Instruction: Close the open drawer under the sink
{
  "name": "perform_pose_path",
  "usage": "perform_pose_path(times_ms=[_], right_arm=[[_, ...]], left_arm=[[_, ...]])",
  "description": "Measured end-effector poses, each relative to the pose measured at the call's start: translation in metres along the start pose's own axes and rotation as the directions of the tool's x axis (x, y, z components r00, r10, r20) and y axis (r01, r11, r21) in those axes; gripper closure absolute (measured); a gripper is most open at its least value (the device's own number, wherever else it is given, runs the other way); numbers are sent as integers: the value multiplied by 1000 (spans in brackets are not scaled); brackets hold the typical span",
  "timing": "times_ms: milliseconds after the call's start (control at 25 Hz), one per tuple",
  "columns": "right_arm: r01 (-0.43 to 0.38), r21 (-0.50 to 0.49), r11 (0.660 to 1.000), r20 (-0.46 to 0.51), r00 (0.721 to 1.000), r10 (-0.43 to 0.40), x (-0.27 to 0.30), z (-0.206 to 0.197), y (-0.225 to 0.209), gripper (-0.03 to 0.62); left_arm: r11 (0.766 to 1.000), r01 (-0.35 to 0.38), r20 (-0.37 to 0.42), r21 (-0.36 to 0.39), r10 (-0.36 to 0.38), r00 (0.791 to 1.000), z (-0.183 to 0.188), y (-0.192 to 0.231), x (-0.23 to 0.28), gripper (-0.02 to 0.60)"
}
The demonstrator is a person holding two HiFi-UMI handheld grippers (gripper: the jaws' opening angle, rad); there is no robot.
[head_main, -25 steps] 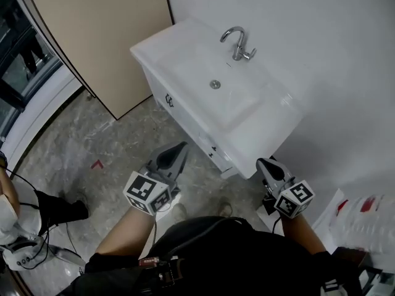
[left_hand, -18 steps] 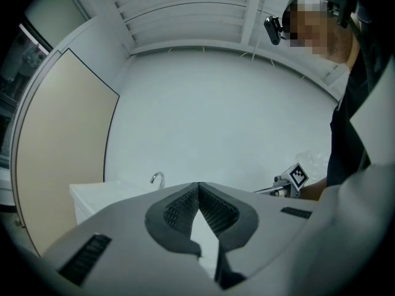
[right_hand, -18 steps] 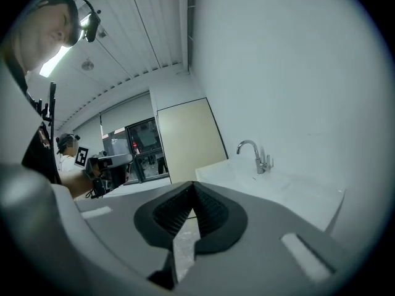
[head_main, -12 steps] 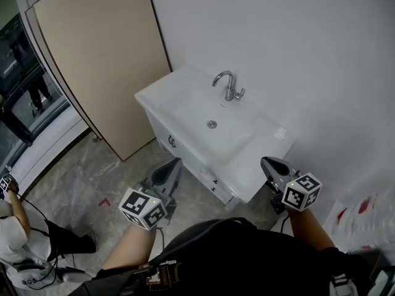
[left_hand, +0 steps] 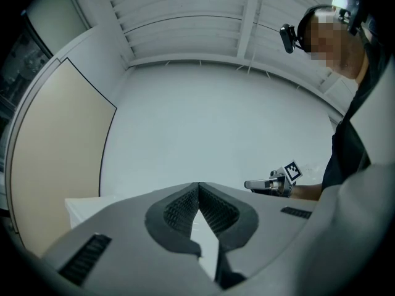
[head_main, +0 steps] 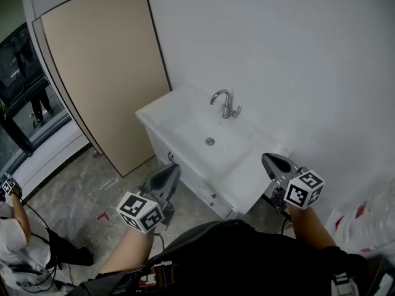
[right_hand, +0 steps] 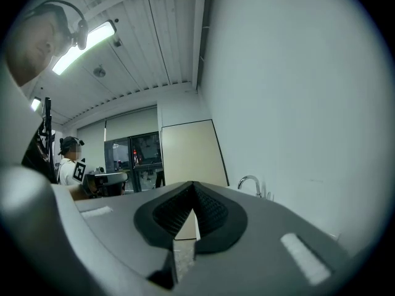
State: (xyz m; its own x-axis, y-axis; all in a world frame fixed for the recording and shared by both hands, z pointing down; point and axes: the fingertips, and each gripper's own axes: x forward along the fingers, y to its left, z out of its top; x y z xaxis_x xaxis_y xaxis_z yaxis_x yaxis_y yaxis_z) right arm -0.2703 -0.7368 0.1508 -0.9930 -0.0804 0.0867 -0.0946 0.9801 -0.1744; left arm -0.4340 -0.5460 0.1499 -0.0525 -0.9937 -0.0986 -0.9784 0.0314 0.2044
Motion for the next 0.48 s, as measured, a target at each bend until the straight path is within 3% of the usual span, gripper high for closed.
perform_pose_path(times_ms=[480], right_arm=[[-4, -32, 999, -12, 1000, 4, -2, -2, -1, 595]], left_arm=[[1000, 8, 2, -12, -8, 1000, 0, -8, 3, 580]])
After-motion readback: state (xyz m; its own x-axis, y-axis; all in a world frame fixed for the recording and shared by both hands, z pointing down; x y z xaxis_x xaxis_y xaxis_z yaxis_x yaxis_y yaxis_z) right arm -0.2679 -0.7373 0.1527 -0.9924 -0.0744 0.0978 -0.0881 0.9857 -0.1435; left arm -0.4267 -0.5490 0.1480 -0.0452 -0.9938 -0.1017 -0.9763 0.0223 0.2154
